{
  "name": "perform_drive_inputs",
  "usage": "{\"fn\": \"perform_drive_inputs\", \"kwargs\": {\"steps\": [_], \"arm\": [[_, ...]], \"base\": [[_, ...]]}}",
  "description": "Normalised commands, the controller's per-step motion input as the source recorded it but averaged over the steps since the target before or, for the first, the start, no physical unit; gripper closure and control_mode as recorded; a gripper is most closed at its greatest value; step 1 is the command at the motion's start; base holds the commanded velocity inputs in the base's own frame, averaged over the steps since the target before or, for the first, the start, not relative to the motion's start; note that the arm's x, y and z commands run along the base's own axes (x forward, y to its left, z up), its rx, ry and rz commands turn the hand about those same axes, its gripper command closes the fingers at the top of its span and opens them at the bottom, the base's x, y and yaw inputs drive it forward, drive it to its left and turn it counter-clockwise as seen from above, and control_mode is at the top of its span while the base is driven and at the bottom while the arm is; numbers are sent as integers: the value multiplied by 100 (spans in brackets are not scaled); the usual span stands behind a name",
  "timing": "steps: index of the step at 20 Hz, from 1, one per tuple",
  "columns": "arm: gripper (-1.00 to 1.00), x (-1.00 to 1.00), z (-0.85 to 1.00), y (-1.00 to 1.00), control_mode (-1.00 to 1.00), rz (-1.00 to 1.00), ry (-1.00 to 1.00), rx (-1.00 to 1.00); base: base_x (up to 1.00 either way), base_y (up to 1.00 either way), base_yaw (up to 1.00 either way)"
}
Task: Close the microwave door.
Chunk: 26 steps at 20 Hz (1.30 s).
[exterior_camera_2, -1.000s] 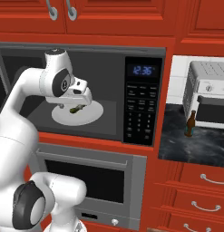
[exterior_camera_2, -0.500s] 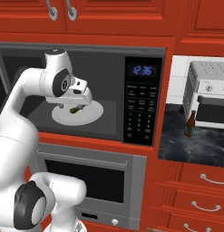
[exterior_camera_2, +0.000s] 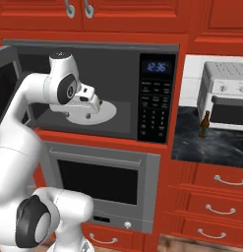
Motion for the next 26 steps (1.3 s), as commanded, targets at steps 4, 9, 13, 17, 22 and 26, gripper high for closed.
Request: {"fn": "perform_drive_inputs", "kwargs": {"steps": [4, 9, 13, 17, 22, 26], "arm": [[-100, 0, 0, 0, 100, 0, 0, 0], [-100, 0, 0, 0, 100, 0, 0, 0], [-100, 0, 0, 0, 100, 0, 0, 0], [-100, -49, 2, 0, -100, 0, -3, 1], [-100, -52, 60, 13, -100, 0, -17, 5], [-100, -28, 100, 33, -100, 2, -22, 0]], "base": [[-56, 0, 0], [-40, 0, 0], [-32, 0, 0], [0, 0, 0], [0, 0, 0], [0, 0, 0]]}}
